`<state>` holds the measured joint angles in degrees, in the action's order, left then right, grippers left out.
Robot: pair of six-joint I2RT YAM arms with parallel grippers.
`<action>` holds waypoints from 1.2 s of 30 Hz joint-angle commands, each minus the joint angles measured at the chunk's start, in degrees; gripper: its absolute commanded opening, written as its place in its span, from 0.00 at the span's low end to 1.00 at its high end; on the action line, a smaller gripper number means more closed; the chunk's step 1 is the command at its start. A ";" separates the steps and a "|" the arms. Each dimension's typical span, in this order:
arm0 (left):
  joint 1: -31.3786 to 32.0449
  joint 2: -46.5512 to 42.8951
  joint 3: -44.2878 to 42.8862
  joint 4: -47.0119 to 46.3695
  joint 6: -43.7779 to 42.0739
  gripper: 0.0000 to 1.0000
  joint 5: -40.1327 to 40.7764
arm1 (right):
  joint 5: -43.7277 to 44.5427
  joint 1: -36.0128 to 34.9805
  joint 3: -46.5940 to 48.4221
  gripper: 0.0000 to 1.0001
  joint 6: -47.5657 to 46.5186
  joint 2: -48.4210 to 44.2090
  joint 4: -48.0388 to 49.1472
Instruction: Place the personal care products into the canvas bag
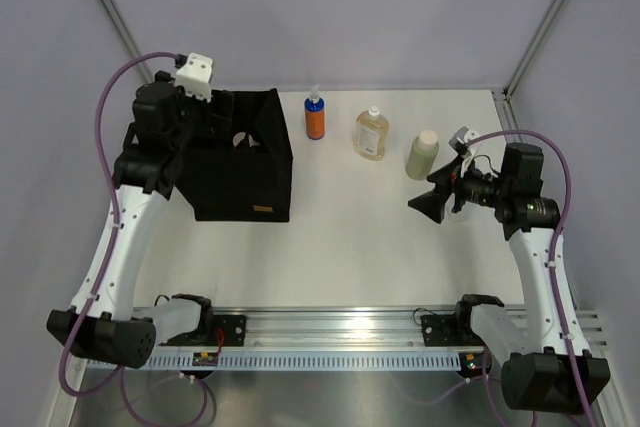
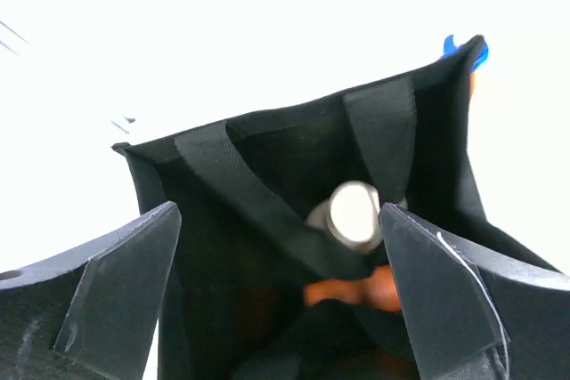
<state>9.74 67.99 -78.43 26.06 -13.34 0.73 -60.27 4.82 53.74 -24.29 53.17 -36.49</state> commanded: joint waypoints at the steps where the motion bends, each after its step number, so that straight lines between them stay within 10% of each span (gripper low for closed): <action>1: -0.33 -6.18 -3.31 0.48 9.20 0.99 -3.19 | 17.24 0.37 4.26 0.99 4.50 -1.04 0.45; 9: -0.33 -24.27 10.48 -4.35 25.44 0.99 -17.32 | 56.28 0.37 14.46 0.99 14.45 3.51 -4.11; 21: -0.33 -36.60 32.99 -10.24 33.47 0.99 -45.19 | 56.49 0.37 13.24 0.99 11.91 17.75 -6.23; 36: -0.25 -38.63 37.65 -13.66 38.65 0.99 -52.93 | 62.03 0.37 8.05 0.94 9.53 27.52 3.09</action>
<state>9.63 29.10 -41.76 16.67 22.48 -48.69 -0.51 4.99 62.61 -13.78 80.31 -36.88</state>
